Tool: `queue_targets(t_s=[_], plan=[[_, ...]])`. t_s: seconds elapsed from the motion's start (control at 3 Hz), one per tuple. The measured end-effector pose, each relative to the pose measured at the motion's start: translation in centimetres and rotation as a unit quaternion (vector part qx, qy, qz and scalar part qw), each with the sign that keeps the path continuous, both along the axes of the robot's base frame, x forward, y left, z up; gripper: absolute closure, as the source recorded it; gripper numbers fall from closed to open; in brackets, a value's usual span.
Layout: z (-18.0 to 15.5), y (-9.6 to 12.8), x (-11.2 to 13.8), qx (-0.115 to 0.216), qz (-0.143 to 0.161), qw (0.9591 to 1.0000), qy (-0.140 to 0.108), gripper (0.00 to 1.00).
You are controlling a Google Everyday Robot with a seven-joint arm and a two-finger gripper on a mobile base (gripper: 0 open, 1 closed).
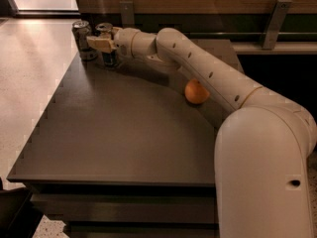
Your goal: Move redbull can near 7up can
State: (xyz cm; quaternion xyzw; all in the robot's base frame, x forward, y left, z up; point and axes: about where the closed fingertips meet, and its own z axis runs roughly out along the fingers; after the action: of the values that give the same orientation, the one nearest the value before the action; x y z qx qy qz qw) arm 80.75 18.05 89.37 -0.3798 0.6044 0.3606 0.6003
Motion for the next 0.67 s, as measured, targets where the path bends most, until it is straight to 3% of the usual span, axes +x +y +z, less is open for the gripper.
queue_targets(t_s=[0.67], plan=[[0.04, 0.28, -0.09, 0.000, 0.002, 1.0000, 0.000, 0.13]])
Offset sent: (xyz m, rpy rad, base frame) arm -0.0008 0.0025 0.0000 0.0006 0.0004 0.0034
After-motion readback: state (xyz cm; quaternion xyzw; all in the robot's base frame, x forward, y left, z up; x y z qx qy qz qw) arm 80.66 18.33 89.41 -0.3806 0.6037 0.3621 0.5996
